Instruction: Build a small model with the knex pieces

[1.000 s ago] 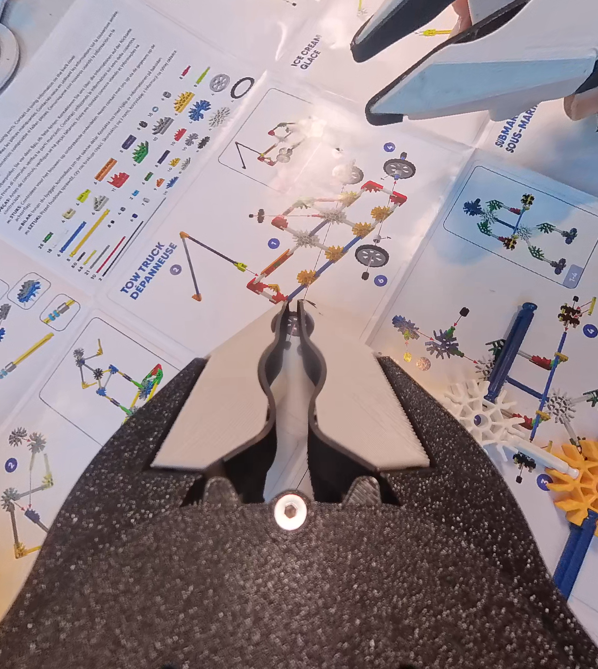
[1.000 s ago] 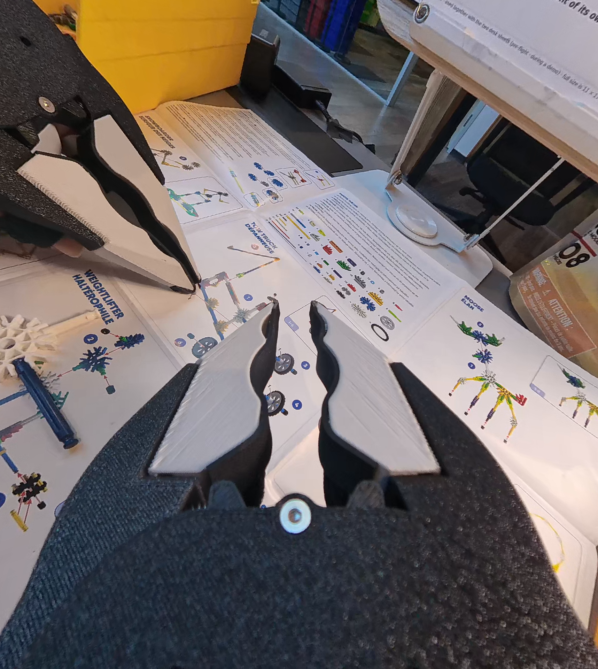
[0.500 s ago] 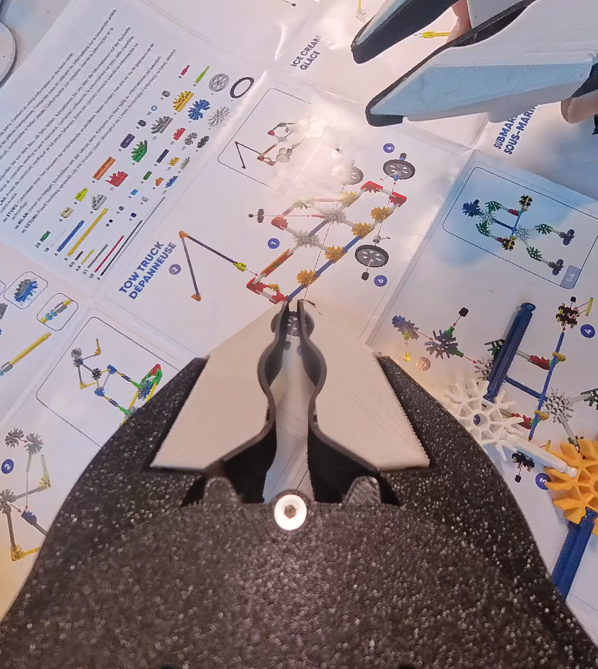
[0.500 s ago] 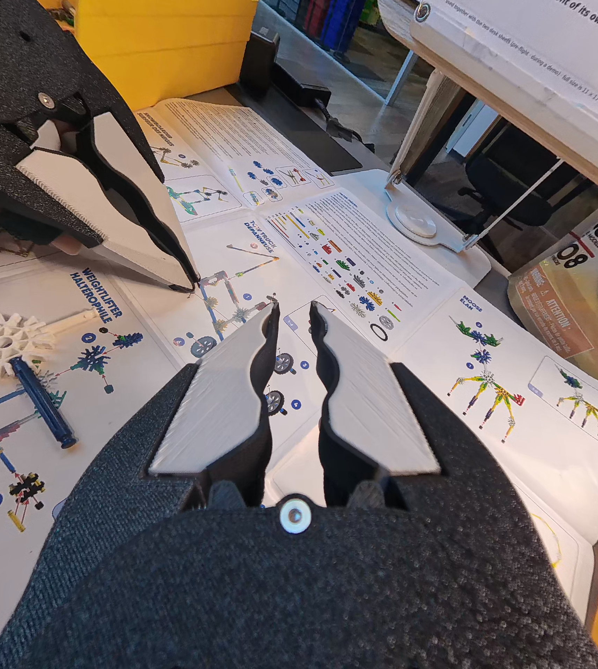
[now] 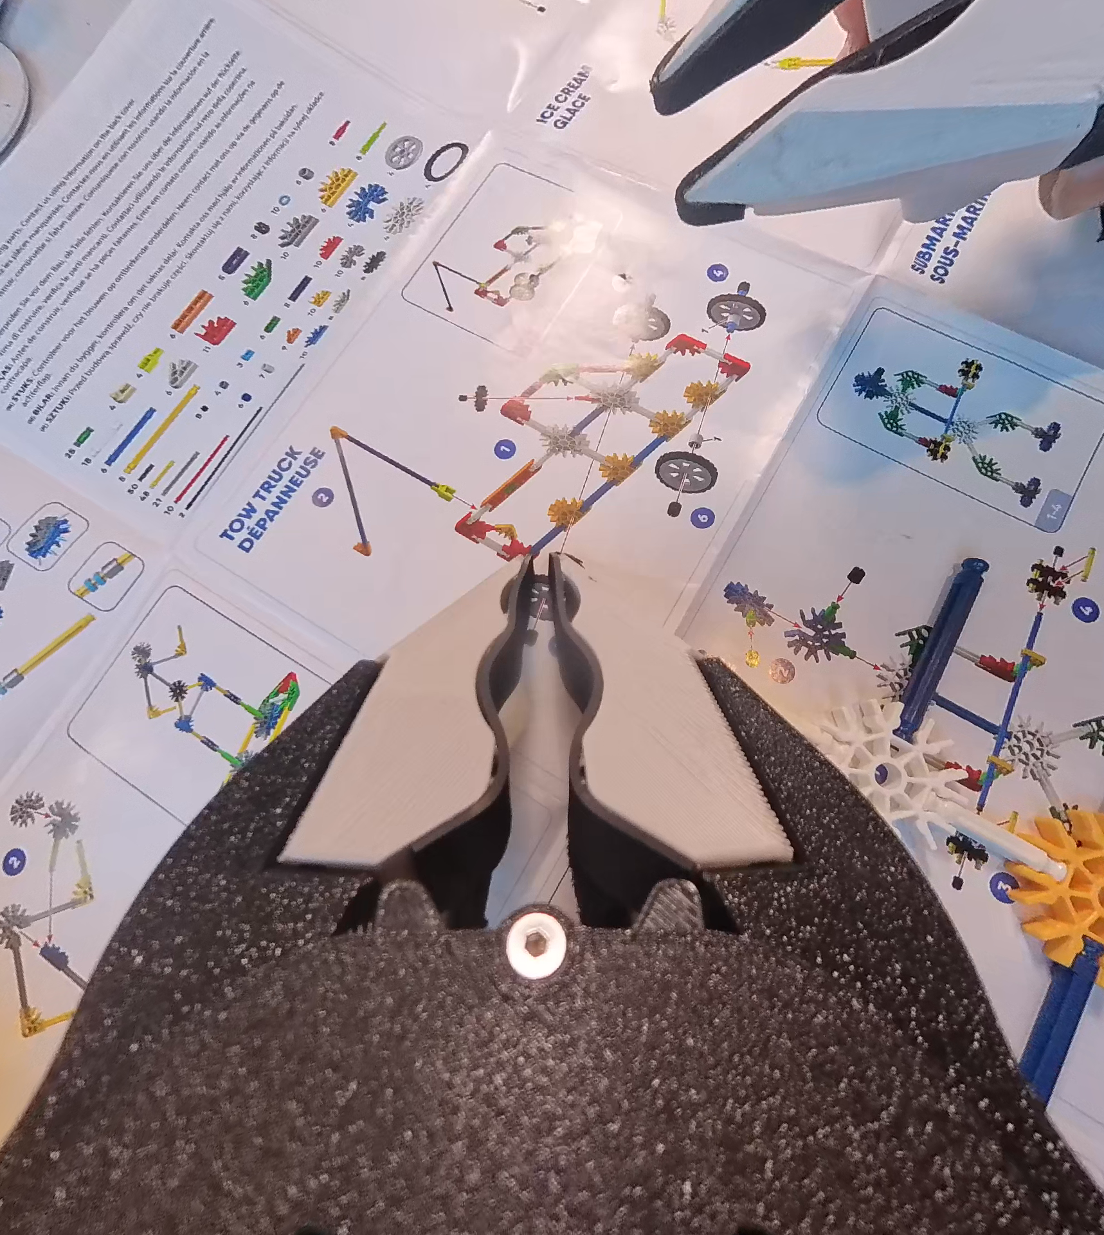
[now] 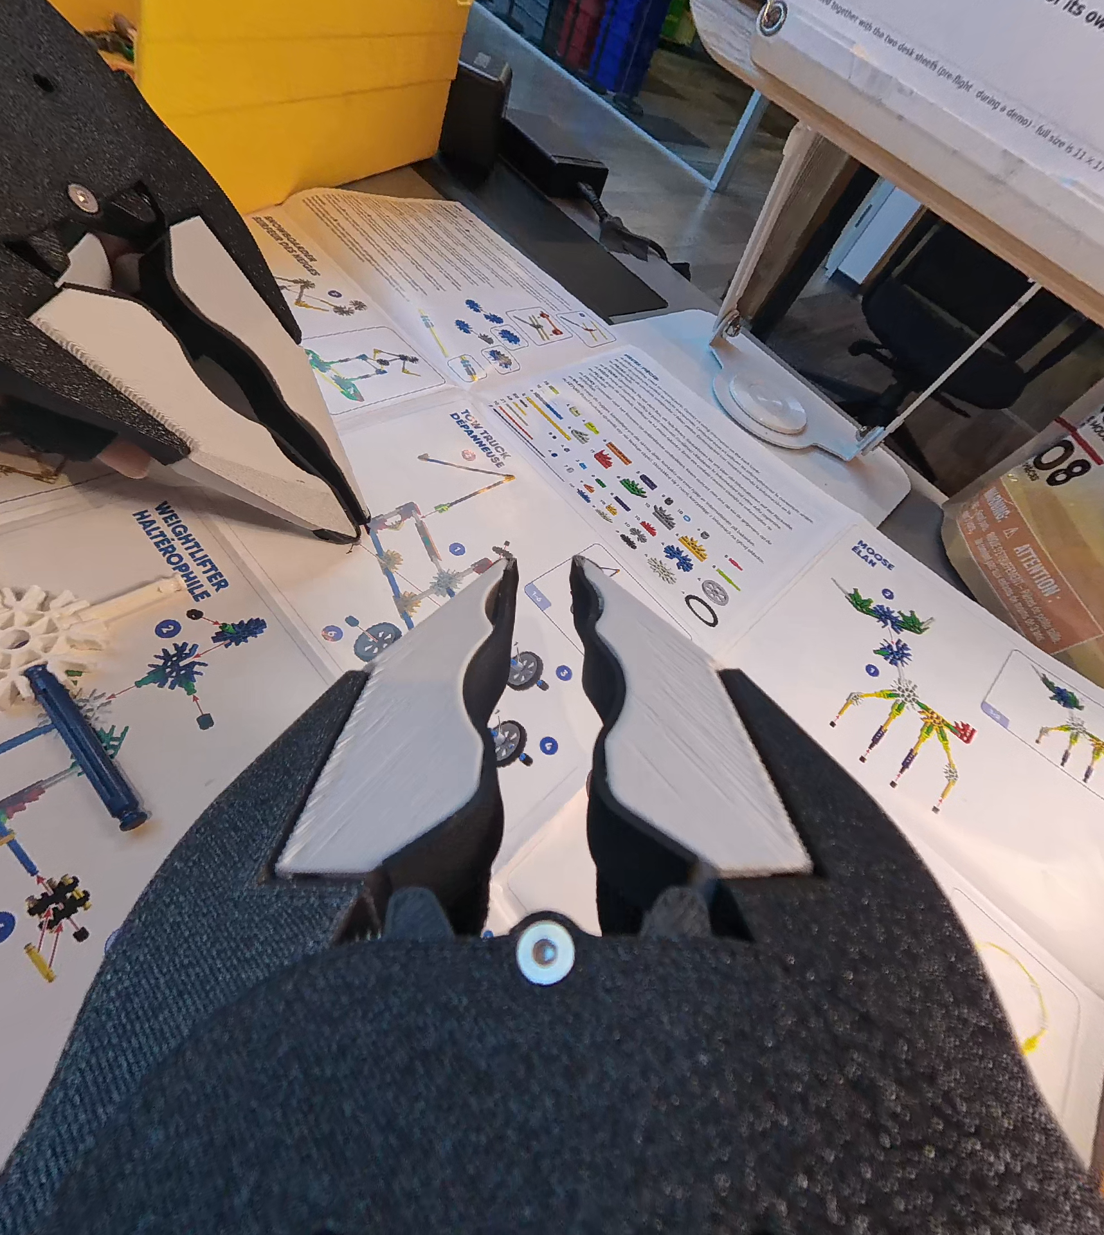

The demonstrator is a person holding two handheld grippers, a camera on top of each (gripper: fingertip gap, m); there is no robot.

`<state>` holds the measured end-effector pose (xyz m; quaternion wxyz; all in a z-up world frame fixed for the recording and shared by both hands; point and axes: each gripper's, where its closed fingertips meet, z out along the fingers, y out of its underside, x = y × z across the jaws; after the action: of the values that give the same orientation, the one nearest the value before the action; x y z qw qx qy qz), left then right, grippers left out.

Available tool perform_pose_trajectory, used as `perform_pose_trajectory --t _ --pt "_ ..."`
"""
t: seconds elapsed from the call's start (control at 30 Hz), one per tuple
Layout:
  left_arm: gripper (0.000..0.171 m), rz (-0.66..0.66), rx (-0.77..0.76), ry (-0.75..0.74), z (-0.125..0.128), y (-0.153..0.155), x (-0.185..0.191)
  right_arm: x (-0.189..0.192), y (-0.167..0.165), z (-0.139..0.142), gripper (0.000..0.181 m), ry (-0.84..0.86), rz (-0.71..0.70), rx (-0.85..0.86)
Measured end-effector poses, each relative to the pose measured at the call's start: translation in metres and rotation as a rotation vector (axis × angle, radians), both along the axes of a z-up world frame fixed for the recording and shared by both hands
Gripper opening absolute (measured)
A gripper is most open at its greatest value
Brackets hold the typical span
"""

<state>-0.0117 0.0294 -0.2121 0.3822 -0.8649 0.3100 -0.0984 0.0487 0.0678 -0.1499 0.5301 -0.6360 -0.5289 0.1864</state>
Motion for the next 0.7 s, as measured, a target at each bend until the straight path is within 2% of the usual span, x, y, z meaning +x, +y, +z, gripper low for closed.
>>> perform_pose_trajectory --t 0.5,0.7 --pt "0.002 -0.002 -0.001 -0.004 0.000 0.000 0.000 -0.003 -0.003 -0.011 0.015 -0.040 0.018 -0.019" --pt "0.002 -0.003 -0.003 -0.006 0.000 0.000 0.000 -0.004 -0.007 -0.015 0.007 -0.060 0.040 -0.040"
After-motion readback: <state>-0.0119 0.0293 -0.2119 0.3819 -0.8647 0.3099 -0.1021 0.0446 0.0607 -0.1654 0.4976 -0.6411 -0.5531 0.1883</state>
